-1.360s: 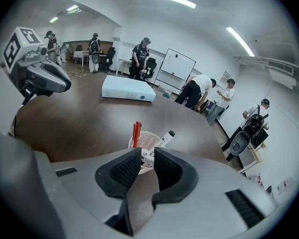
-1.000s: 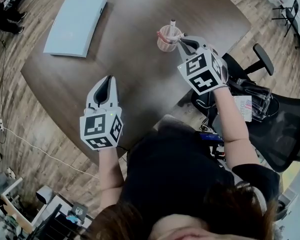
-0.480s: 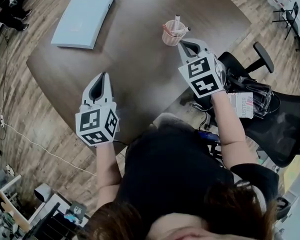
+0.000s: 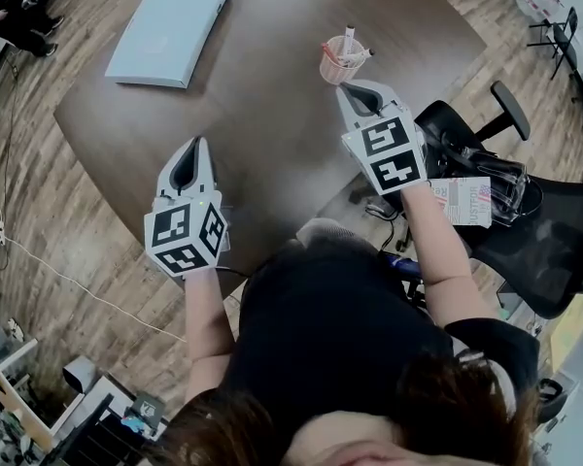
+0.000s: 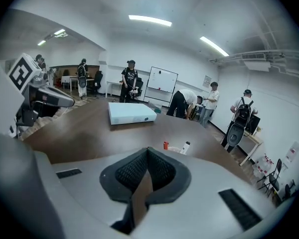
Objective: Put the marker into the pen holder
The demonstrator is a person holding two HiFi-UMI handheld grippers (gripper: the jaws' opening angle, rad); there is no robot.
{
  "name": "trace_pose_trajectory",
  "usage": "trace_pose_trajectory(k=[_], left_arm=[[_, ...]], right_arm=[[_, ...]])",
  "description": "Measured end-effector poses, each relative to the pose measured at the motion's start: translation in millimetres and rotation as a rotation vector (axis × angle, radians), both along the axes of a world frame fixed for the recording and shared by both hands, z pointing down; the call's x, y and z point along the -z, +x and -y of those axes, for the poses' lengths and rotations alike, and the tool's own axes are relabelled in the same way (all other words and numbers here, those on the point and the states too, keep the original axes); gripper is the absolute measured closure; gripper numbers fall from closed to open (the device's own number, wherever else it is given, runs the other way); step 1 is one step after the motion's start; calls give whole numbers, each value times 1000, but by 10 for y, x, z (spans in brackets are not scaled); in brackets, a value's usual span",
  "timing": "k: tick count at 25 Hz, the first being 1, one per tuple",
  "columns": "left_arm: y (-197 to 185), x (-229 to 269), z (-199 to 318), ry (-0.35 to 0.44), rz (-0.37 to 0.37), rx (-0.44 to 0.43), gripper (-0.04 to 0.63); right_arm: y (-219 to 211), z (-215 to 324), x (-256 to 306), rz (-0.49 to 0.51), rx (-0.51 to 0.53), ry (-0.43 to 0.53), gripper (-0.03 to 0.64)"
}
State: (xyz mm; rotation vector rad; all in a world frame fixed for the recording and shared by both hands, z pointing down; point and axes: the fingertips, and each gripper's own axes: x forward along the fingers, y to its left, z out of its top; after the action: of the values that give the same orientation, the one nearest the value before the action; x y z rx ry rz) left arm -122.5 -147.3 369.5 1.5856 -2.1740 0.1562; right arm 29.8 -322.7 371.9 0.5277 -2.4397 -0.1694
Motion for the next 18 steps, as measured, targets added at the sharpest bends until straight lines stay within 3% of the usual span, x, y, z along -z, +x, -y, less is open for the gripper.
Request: trace_pose_trajectory(k=[18], left_arm=[[-16,11,-51,6,-11,4,568]], right_arm=[[-44,-170,-26,35,3,-44,598]])
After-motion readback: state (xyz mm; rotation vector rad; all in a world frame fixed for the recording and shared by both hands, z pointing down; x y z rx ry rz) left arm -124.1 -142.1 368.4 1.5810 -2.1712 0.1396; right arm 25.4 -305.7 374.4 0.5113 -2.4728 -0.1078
